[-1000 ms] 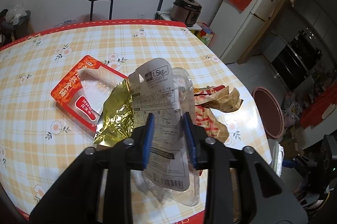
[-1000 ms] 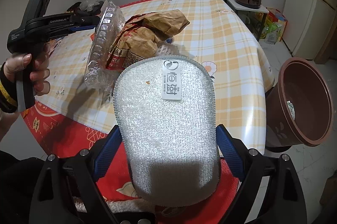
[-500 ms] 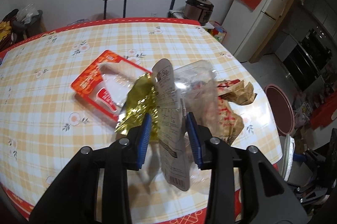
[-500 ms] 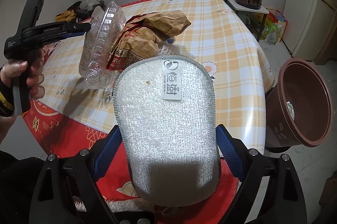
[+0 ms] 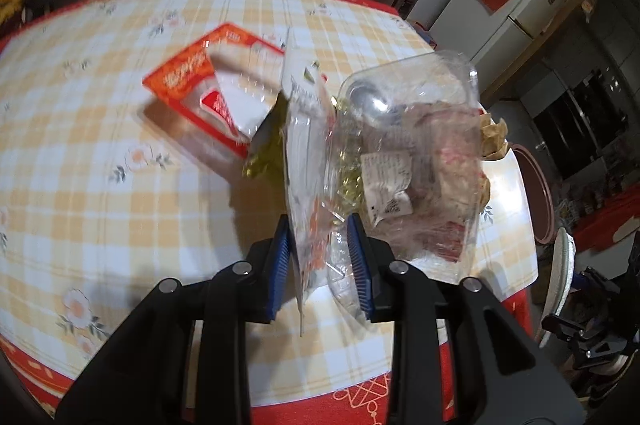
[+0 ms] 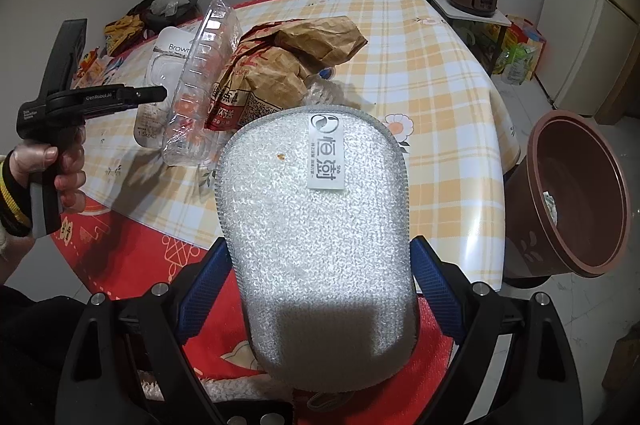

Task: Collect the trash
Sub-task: 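Grasp the clear plastic tray with the left gripper while the right gripper holds the sponge, then carry the sponge to the brown bin and release it with the right gripper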

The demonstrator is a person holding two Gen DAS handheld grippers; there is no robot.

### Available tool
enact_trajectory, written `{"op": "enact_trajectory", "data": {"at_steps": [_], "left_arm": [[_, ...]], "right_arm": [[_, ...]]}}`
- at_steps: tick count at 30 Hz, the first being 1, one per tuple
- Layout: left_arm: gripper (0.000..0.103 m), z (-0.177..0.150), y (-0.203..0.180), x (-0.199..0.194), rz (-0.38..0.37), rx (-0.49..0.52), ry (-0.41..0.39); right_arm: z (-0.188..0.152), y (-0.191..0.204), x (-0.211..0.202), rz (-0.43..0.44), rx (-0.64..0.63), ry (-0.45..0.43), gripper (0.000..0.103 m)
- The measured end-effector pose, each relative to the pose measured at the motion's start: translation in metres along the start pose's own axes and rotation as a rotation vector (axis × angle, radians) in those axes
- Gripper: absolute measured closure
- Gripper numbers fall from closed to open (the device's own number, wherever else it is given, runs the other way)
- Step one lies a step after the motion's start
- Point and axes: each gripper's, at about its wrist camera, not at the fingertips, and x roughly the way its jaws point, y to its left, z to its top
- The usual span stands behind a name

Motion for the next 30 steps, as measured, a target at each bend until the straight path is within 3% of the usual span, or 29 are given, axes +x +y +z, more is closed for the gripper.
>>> {"op": "enact_trajectory", "data": {"at_steps": [4, 8, 11, 19, 30], "left_arm": [[0.073, -0.003, 0.004, 0.011, -0.004, -0.004, 0.022], [0.085, -0.005, 0.009, 0.017, -0.011, -0.017, 0.026], [0.087, -0.005, 0.014, 0.013, -0.03, -0.024, 0.006], [0.09, 0.002, 0.021, -0.029, -0.066, -0.001, -0.109], [0.09, 0.002, 0.032, -0.109, -0.056, 0.045, -0.258]], "right_arm": [[0.0, 0.002, -0.002, -0.008, 0.0, -0.002, 0.015], [0.003, 0.006, -0.006, -0.019, -0.005, -0.008, 0.015], [0.006, 0.01, -0.01, -0.03, -0.014, -0.016, 0.015], [0.02, 0.025, -0.023, -0.065, -0.036, -0.053, 0.015], [0.039, 0.044, -0.036, -0.082, -0.028, -0.127, 0.015]]}}
